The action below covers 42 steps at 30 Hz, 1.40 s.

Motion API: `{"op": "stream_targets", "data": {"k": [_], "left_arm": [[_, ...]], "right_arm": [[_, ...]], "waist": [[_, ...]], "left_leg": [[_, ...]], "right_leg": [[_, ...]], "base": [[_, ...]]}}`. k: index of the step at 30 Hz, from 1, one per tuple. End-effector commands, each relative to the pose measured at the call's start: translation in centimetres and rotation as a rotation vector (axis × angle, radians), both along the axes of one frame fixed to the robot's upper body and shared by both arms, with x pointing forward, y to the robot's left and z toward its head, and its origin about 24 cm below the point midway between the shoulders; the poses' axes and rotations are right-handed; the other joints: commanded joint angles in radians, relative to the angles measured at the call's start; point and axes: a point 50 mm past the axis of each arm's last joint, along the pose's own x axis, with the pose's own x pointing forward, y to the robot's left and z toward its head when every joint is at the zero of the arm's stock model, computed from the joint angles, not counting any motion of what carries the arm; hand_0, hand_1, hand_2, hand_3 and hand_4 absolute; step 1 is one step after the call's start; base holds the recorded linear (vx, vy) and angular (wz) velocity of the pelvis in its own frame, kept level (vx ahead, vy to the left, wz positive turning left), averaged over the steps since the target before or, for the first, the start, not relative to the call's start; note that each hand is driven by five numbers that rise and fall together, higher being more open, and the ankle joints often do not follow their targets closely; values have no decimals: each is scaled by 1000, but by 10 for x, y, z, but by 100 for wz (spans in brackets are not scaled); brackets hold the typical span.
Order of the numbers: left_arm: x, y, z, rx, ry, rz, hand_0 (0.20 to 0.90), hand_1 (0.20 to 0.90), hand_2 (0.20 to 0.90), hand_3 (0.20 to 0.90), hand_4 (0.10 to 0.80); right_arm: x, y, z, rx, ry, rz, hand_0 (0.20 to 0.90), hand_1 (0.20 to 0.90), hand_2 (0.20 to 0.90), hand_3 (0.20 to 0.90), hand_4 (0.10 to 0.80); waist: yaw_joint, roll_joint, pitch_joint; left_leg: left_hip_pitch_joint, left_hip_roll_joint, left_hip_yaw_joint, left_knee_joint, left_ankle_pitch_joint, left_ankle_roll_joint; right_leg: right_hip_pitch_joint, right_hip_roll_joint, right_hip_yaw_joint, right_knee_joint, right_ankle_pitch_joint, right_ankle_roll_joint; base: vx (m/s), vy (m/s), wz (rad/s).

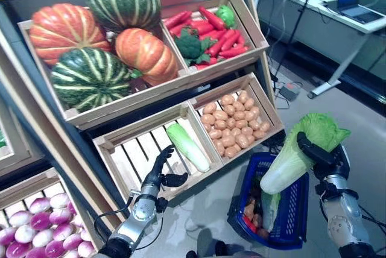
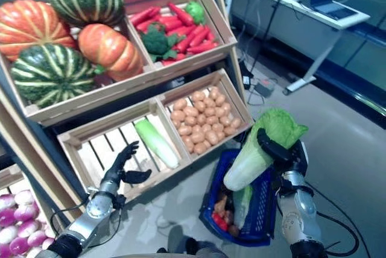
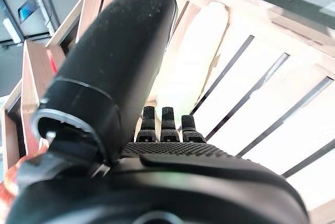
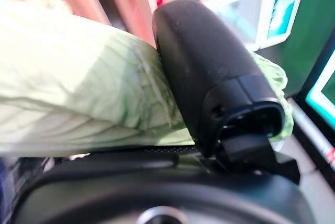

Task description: Put vegetables into the basket

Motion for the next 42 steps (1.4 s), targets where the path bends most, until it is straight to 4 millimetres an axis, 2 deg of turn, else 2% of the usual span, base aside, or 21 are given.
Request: {"op": "stream_targets", "data": {"k": [1, 4, 7, 8, 9, 10, 12, 15, 16, 17, 18, 20, 22, 26, 29, 32, 35, 42], "left_arm": [[29, 10, 43, -34, -207, 53, 900, 900, 900, 900, 800], [23, 18, 36, -87, -180, 96, 900, 900, 900, 900, 800], [20, 17, 32, -117, -197, 111, 900, 900, 900, 900, 800], [19, 14, 33, -124, -217, 106, 900, 900, 900, 900, 800], [18, 11, 34, -132, -229, 99, 900, 900, 900, 900, 800], [18, 9, 35, -138, -237, 97, 900, 900, 900, 900, 800], [14, 3, 33, -146, -247, 97, 900, 900, 900, 900, 800], [14, 1, 43, -161, -299, 93, 900, 900, 900, 900, 800], [16, 4, 49, -159, -322, 103, 900, 900, 900, 900, 800], [20, 6, 53, -153, -329, 109, 900, 900, 900, 900, 800], [23, 5, 54, -163, -336, 119, 900, 900, 900, 900, 800], [29, 4, 56, -163, -349, 134, 900, 900, 900, 900, 800], [35, 1, 57, -162, -378, 151, 900, 900, 900, 900, 800], [43, -4, 72, -157, -438, 135, 900, 900, 900, 900, 800], [48, -6, 83, -152, -492, 130, 900, 900, 900, 900, 800], [55, -6, 96, -150, -547, 132, 900, 900, 900, 900, 800], [62, -6, 115, -143, -613, 119, 900, 900, 900, 900, 800], [65, -7, 129, -82, -662, 91, 900, 900, 900, 900, 800]], "right_arm": [[42, -11, 90, -88, -340, -73, 300, 300, 300, 300, 400], [43, -11, 93, -117, -334, -133, 300, 300, 300, 300, 400], [52, -11, 104, -198, -323, -140, 300, 300, 300, 300, 400], [57, -15, 112, -226, -319, -147, 300, 300, 300, 300, 400], [60, -20, 118, -245, -310, -161, 300, 300, 300, 300, 400], [63, -22, 121, -256, -303, -171, 300, 300, 300, 300, 400], [70, -23, 123, -282, -281, -177, 300, 300, 300, 300, 400], [83, -14, 138, -330, -283, -182, 300, 300, 300, 300, 400], [87, -11, 142, -353, -282, -173, 300, 300, 300, 300, 400], [87, -7, 140, -356, -267, -171, 300, 300, 300, 300, 400], [87, -5, 137, -365, -259, -165, 300, 300, 300, 300, 400], [86, -3, 127, -368, -230, -161, 300, 300, 300, 300, 400], [85, -6, 116, -374, -195, -149, 300, 300, 300, 300, 400], [90, -20, 127, -393, -176, -163, 300, 300, 300, 300, 400], [95, -23, 135, -423, -167, -175, 300, 300, 300, 300, 400], [101, -19, 137, -448, -139, -163, 300, 300, 300, 300, 400], [108, -13, 140, -473, -120, -162, 300, 300, 300, 300, 400], [118, -1, 134, -545, -37, -130, 300, 300, 300, 300, 400]], "waist": [[31, -15, 0], [34, -17, 12], [36, -29, 41], [48, -33, 75], [58, -26, 100], [62, -19, 115], [81, -2, 131], [114, 16, 146], [117, 16, 145], [114, 20, 147], [104, 25, 153], [92, 30, 157], [89, 40, 169], [103, 58, 206], [109, 70, 237], [116, 76, 267], [131, 78, 299], [160, 80, 345]], "left_leg": [[17, -66, -105, 2, -84, 8], [13, -62, -105, 6, -60, -4], [-64, -39, -82, 230, -117, -23], [-168, -1, -111, 456, -101, -65], [-233, 15, -156, 562, -60, -95], [-276, 12, -182, 611, -44, -92], [-301, -35, -260, 590, -25, -90], [-289, -99, -390, 354, 34, -80], [-264, -107, -396, 291, 11, -60], [-269, -118, -391, 320, -3, -54], [-289, -109, -385, 354, 16, -68], [-279, -103, -364, 354, -25, -56], [-254, -112, -379, 341, -27, -52], [-300, -134, -405, 388, -25, -55], [-361, -137, -409, 454, -14, -60], [-414, -136, -411, 509, -14, -58], [-471, -133, -397, 569, -44, -44], [-554, -145, -428, 654, -36, -34]], "right_leg": [[80, -3, 37, -22, 4, 41], [76, 14, 53, -19, -10, 14], [72, 7, 58, -12, -16, -21], [78, 10, 62, -1, -22, -53], [86, 18, 68, 4, -25, -75], [85, 20, 67, 3, -21, -91], [91, 18, 100, 15, -21, -94], [77, 11, 136, 74, -51, -96], [66, 6, 141, 88, -65, -96], [54, 1, 138, 108, -78, -96], [46, 1, 134, 123, -87, -101], [32, -9, 116, 150, -99, -102], [20, -17, 108, 179, -104, -98], [-26, -26, 99, 233, -115, -105], [-74, -34, 85, 286, -132, -115], [-126, -38, 80, 352, -153, -125], [-194, -50, 59, 452, -182, -132], [-268, -55, 48, 569, -202, -144]], "base": [[-4, -230, -153], [41, -286, -84], [4, -219, -39], [-58, -207, -24], [-119, -165, -37], [-89, -7, -47], [18, 136, -49], [26, 165, -50], [29, 181, -58], [28, 139, -53], [15, 110, -45], [35, 78, -24], [82, 108, 0], [-26, 67, 16], [-101, 36, 22], [-94, 16, 14], [-118, -9, 26], [-48, -46, 19]]}}
